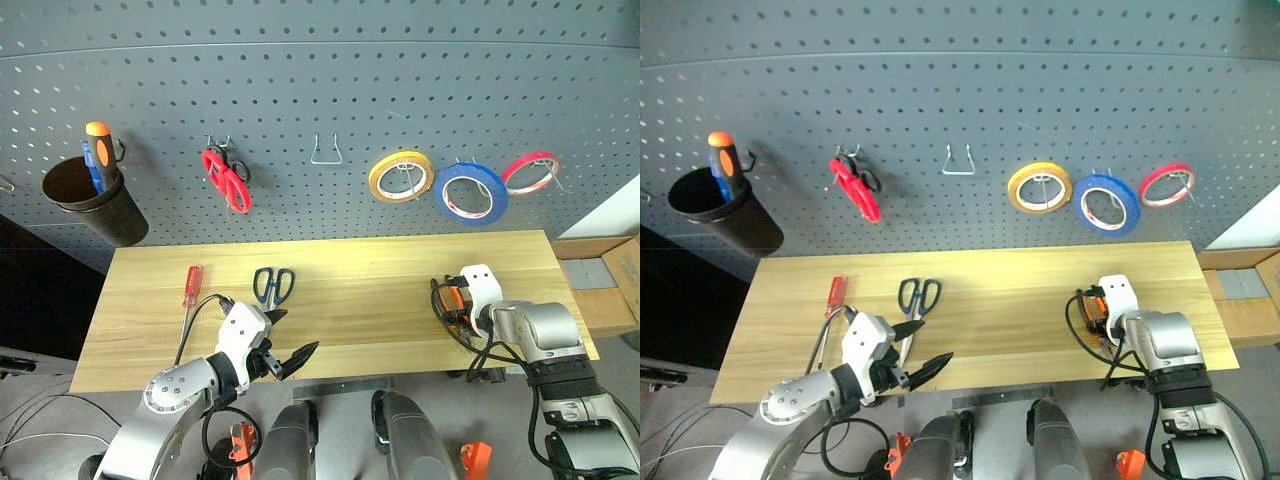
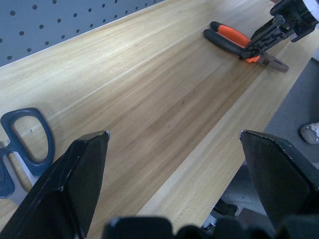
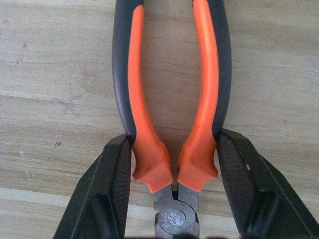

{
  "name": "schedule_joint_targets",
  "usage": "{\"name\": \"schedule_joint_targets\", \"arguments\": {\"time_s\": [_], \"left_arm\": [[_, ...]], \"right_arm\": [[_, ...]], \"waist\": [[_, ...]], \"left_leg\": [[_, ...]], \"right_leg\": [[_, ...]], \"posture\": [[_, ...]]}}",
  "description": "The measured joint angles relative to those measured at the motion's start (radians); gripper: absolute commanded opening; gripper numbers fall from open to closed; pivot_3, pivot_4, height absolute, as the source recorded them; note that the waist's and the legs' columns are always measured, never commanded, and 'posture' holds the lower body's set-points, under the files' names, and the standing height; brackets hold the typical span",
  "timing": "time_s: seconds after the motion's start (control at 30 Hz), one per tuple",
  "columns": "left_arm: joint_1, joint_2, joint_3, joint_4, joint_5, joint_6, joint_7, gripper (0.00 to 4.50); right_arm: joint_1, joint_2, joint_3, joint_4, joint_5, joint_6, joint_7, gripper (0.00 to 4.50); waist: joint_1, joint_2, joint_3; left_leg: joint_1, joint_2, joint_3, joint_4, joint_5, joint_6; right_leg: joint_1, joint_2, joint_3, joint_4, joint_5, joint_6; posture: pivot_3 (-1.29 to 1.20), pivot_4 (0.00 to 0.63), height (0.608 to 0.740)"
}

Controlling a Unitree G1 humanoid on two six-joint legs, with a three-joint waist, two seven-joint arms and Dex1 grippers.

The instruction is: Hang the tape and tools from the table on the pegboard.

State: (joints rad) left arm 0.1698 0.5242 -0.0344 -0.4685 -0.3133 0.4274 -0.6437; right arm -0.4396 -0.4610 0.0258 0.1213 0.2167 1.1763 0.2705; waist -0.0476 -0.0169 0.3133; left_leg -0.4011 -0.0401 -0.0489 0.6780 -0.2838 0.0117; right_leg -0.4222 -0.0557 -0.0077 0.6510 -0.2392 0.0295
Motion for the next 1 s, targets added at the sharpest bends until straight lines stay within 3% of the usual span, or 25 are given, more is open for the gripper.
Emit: {"name": "schedule_joint_targets", "arguments": {"time_s": [0.17,0.3,0.37,0.5,0.67,0.8,1.0], "left_arm": [[-0.026,0.0,0.004,0.002,-0.002,-0.001,-0.005,4.5],[-0.068,-0.019,0.043,0.008,-0.058,0.001,-0.012,4.5],[-0.094,-0.028,0.081,0.007,-0.087,0.002,0.0,4.5],[-0.117,-0.047,0.143,0.0,-0.106,-0.008,0.044,4.5],[-0.153,-0.071,0.16,-0.023,-0.098,-0.034,0.106,4.5],[-0.188,-0.081,0.17,-0.053,-0.098,-0.039,0.151,4.5],[-0.17,-0.092,0.198,-0.107,-0.094,-0.047,0.202,4.5]], "right_arm": [[0.032,-0.096,0.046,-0.102,0.049,0.055,0.128,2.01],[0.088,-0.25,0.049,-0.353,0.171,0.024,0.346,2.01],[0.111,-0.271,0.014,-0.475,0.259,-0.002,0.44,2.01],[0.096,-0.195,-0.034,-0.609,0.417,-0.035,0.522,2.01],[-0.065,-0.021,-0.081,-0.601,0.522,-0.079,0.479,2.01],[-0.239,0.072,-0.094,-0.525,0.542,-0.125,0.413,2.01],[-0.369,0.086,-0.051,-0.441,0.498,-0.221,0.403,2.01]], "waist": [[0.005,0.002,0.001],[0.012,0.004,0.002],[0.013,0.003,0.002],[0.013,0.003,0.002],[0.021,0.003,0.002],[0.024,0.002,0.001],[0.042,0.0,-0.002]], "left_leg": [[-0.002,0.0,-0.001,-0.001,0.0,0.0],[-0.005,0.001,-0.002,-0.001,0.0,0.0],[-0.006,0.001,-0.003,-0.001,0.0,0.0],[-0.006,0.001,-0.003,0.0,0.0,0.0],[-0.006,-0.001,-0.003,0.001,0.0,-0.001],[-0.006,-0.001,-0.003,0.001,0.003,-0.006],[-0.009,-0.001,-0.002,0.0,0.004,-0.007]], "right_leg": [[-0.001,0.0,-0.001,-0.003,0.0,0.0],[-0.003,0.001,-0.003,-0.005,0.0,0.0],[-0.003,0.001,-0.004,-0.005,0.0,0.0],[-0.002,0.001,-0.004,-0.005,0.0,0.0],[-0.002,0.0,-0.003,-0.005,0.002,0.002],[-0.003,0.0,-0.004,-0.004,0.002,0.001],[-0.007,0.0,-0.004,-0.005,0.002,0.001]], "posture": [[-0.06,0.316,0.74],[-0.06,0.303,0.74],[-0.05,0.298,0.74],[-0.03,0.289,0.74],[0.01,0.275,0.74],[0.05,0.257,0.74],[0.08,0.234,0.74]]}}
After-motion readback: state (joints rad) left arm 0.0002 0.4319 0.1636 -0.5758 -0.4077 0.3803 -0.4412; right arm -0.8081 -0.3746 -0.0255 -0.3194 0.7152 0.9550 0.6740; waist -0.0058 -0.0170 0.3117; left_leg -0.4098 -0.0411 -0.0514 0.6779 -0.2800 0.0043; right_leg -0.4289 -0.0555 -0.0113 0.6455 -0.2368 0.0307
